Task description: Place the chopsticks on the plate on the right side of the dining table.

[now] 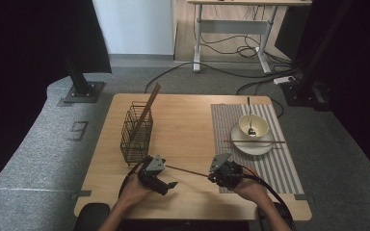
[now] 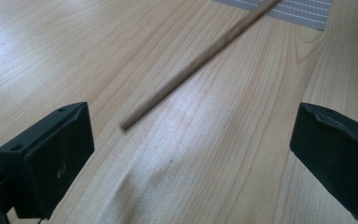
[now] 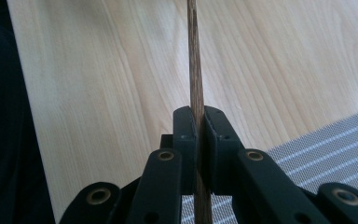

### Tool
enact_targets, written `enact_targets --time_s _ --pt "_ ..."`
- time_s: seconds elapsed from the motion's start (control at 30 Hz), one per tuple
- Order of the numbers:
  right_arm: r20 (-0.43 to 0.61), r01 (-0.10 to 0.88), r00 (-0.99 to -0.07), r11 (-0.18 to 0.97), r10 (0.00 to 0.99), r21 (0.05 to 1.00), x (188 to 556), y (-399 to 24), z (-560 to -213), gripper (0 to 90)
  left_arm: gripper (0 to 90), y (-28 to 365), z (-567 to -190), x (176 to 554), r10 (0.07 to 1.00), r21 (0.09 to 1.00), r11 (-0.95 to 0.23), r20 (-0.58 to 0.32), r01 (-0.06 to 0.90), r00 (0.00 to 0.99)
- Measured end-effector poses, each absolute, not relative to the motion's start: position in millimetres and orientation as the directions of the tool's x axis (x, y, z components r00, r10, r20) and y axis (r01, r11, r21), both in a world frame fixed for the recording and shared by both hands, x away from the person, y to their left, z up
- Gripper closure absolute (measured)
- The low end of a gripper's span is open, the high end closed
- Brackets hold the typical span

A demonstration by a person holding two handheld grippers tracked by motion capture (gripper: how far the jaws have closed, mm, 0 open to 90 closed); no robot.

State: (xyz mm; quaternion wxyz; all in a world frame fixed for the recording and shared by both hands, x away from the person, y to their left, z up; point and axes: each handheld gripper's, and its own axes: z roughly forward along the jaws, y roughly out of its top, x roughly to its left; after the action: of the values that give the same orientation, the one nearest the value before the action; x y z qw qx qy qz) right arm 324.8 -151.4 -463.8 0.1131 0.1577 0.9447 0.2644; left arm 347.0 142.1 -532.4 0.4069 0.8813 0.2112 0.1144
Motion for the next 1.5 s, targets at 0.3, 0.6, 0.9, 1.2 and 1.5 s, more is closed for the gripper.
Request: enact_targets --time_s 0.3,0.6,0.9,1.2,1.5 --pt "-0.14 0.265 -0.907 0.797 0.397 0.543 326.7 -164.3 -461.5 83.3 0.0 139.8 -540.6 349.0 0.466 0.74 -0.601 0.018 0.301 0.885" --pt "-0.139 0.308 -0.88 0.768 0.454 0.562 331.9 -180.3 -459.6 83.3 0.0 136.4 -548.3 351.1 0.459 0.702 -0.637 0.014 0.319 0.888" --pt "-0.137 0.357 -0.844 0.735 0.518 0.576 338.7 -197.1 -459.4 83.3 0.0 132.3 -553.0 351.2 0.447 0.667 -0.674 0.024 0.319 0.894" --pt "-0.136 0.393 -0.815 0.71 0.563 0.585 343.8 -212.2 -458.7 83.3 0.0 132.8 -553.4 353.5 0.451 0.658 -0.672 -0.001 0.34 0.892" --pt "-0.135 0.441 -0.773 0.677 0.62 0.589 351.0 -233.1 -458.6 83.3 0.0 132.8 -553.4 353.6 0.452 0.658 -0.671 -0.003 0.342 0.892"
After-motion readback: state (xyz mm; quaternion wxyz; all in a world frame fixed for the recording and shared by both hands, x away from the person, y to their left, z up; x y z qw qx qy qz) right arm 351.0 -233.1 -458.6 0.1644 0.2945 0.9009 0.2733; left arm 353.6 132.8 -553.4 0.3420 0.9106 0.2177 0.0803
